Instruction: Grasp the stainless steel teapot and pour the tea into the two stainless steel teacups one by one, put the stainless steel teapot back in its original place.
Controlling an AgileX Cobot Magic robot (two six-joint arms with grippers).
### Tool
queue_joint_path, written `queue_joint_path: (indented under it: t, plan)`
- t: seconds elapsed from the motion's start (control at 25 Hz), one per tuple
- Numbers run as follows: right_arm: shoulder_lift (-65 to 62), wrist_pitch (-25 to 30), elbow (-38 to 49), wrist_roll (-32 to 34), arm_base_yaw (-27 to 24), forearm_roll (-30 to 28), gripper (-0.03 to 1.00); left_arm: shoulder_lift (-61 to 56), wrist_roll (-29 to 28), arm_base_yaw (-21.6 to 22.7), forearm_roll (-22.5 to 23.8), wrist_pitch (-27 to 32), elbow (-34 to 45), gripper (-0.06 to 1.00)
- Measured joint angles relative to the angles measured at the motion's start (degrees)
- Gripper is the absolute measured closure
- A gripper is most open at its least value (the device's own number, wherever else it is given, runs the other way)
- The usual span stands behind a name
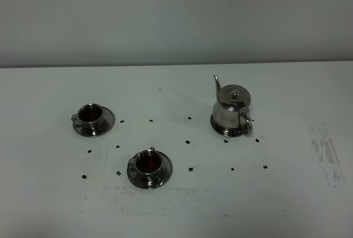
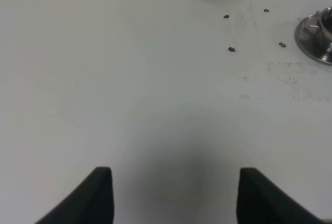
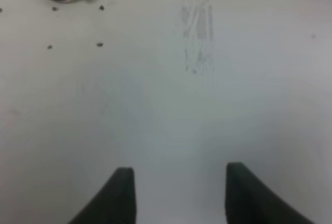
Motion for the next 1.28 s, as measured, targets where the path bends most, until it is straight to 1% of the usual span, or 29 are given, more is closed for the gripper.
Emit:
queue_joint_path:
  t: [0.8, 1.08, 1.28]
  plan:
    - [-0.6, 0.0, 0.0, 0.0, 0.0, 0.0, 0.58, 0.0, -0.1, 0.0, 0.0, 0.0, 0.0, 0.41]
    - [-8.6, -0.1, 0.0, 0.0, 0.0, 0.0, 0.58, -0.7, 0.0, -0.2, 0.0, 0.0, 0.0, 0.41]
    - [-10.1, -0.1, 0.0, 0.0, 0.0, 0.0, 0.58, -1.0, 0.0, -2.4, 0.0, 0.0, 0.0, 0.41]
